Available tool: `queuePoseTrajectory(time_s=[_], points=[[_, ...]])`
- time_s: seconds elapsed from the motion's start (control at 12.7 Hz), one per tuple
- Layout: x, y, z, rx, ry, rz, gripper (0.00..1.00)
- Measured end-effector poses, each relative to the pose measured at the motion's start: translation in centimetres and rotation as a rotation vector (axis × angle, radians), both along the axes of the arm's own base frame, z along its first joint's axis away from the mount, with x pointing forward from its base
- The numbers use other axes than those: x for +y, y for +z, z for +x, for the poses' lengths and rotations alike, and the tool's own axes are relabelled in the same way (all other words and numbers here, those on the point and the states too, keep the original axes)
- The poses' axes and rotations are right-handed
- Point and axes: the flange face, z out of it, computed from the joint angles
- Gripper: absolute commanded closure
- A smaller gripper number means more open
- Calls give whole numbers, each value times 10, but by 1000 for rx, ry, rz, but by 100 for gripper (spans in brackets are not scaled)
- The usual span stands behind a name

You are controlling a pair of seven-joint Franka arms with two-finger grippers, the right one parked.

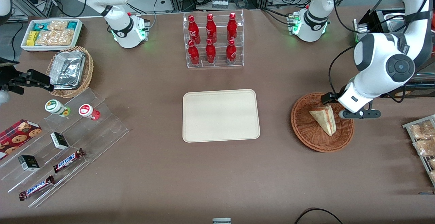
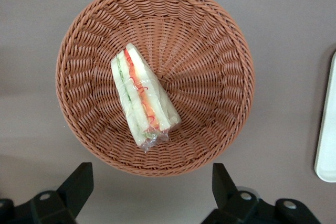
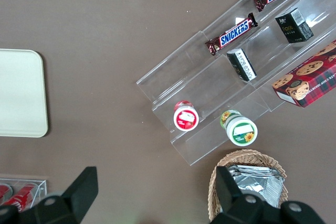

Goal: Place sandwich from basket to tray
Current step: 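Lower the left gripper and close it on the sandwich's crust edge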

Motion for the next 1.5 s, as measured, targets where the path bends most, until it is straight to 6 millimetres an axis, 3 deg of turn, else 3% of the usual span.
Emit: queuePoseTrajectory(time_s=[0.71, 1.5], points=[[6, -31, -4, -69, 452, 25, 0], [13, -97, -1, -68, 502, 21, 0]])
